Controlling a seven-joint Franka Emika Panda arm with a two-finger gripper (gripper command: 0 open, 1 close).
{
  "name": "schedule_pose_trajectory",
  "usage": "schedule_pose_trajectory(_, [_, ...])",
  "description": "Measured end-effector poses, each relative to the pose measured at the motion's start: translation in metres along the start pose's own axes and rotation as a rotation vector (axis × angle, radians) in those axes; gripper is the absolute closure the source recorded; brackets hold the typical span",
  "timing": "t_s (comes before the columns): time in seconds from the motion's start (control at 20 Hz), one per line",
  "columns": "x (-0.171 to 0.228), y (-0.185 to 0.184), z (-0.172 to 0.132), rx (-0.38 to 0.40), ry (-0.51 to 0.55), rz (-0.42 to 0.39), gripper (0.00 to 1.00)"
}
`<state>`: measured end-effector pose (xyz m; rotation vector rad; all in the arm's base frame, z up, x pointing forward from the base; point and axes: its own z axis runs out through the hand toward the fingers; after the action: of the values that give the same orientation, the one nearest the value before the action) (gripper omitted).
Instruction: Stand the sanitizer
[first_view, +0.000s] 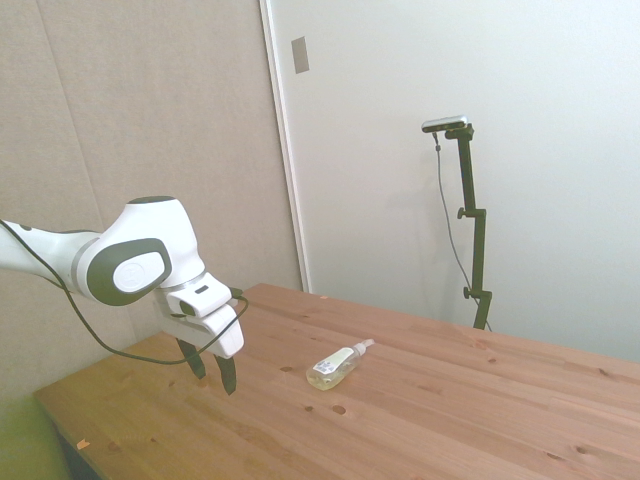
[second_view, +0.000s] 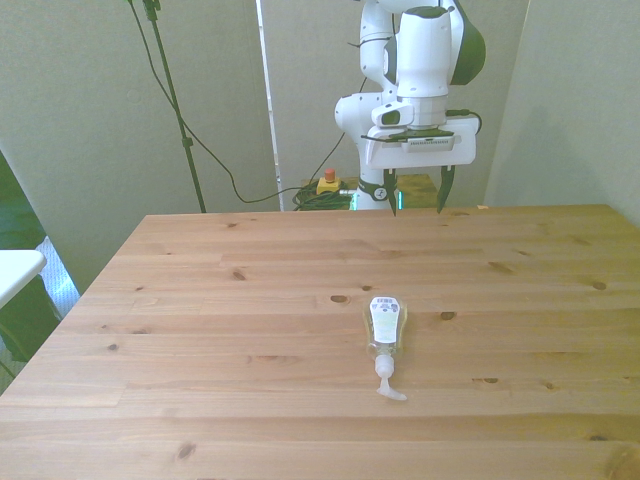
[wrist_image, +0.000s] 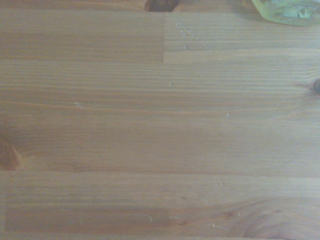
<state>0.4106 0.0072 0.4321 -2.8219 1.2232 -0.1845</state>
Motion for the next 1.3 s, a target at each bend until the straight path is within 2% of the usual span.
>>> schedule_pose_trajectory(0.15, [0.006, -0.002, -0.002, 0.006, 0.000, 0.001, 0.00])
schedule_pose_trajectory(0.25, [0.023, -0.016, -0.012, 0.028, 0.014, 0.009, 0.00])
schedule_pose_trajectory(0.55, [0.095, -0.074, -0.010, 0.071, 0.046, 0.088, 0.00])
schedule_pose_trajectory(0.75, [0.150, -0.099, -0.007, 0.078, 0.101, 0.167, 0.00])
schedule_pose_trajectory(1.0, [0.217, -0.116, 0.016, 0.058, 0.124, 0.237, 0.00])
schedule_pose_trajectory(1.3, [0.262, -0.139, 0.050, 0.038, 0.110, 0.266, 0.00])
